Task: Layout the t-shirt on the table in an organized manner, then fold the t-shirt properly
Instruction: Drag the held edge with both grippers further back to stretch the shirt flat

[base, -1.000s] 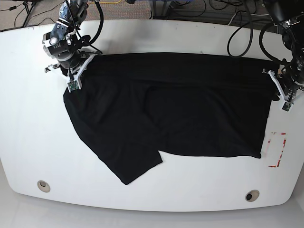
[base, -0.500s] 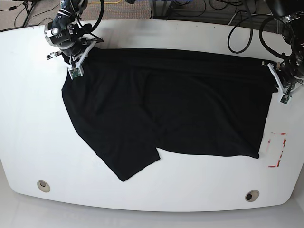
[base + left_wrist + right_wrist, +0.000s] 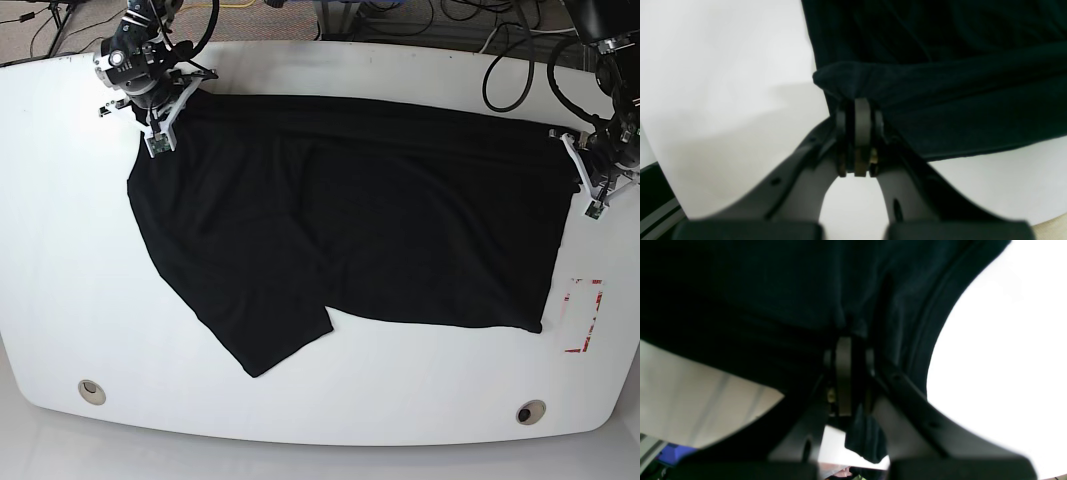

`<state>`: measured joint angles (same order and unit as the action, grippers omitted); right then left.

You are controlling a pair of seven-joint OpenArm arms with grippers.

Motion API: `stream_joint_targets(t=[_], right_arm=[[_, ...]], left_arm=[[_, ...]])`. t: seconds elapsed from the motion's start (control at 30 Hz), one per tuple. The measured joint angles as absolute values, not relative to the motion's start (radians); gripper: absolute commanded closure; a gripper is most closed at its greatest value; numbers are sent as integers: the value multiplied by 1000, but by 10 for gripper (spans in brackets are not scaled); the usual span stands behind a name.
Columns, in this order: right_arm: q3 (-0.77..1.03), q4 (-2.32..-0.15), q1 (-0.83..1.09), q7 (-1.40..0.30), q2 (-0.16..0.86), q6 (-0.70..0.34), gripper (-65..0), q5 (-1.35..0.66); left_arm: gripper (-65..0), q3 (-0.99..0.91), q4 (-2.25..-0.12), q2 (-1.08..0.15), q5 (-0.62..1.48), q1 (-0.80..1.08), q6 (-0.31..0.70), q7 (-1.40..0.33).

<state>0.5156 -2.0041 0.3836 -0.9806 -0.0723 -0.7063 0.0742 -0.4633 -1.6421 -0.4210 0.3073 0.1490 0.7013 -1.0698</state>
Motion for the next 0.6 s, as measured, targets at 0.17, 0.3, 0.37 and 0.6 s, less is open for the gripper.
stream_joint_targets(t=[0.17, 0.3, 0.37, 0.6], right_arm=[[516, -2004, 389, -981, -72, -706, -8, 75], [516, -2004, 389, -981, -72, -706, -8, 75], [516, -2004, 389, -981, -72, -706, -8, 76], [516, -2004, 389, -981, -72, -704, -17, 83]], left_arm=[[-4, -463, -1641, -421, 307, 134, 701, -1069], [-4, -453, -1627, -422, 306, 127, 701, -1067], [-4, -434, -1608, -422, 297, 117, 700, -1072], [-47, -403, -1549, -420, 303, 89, 700, -1063]])
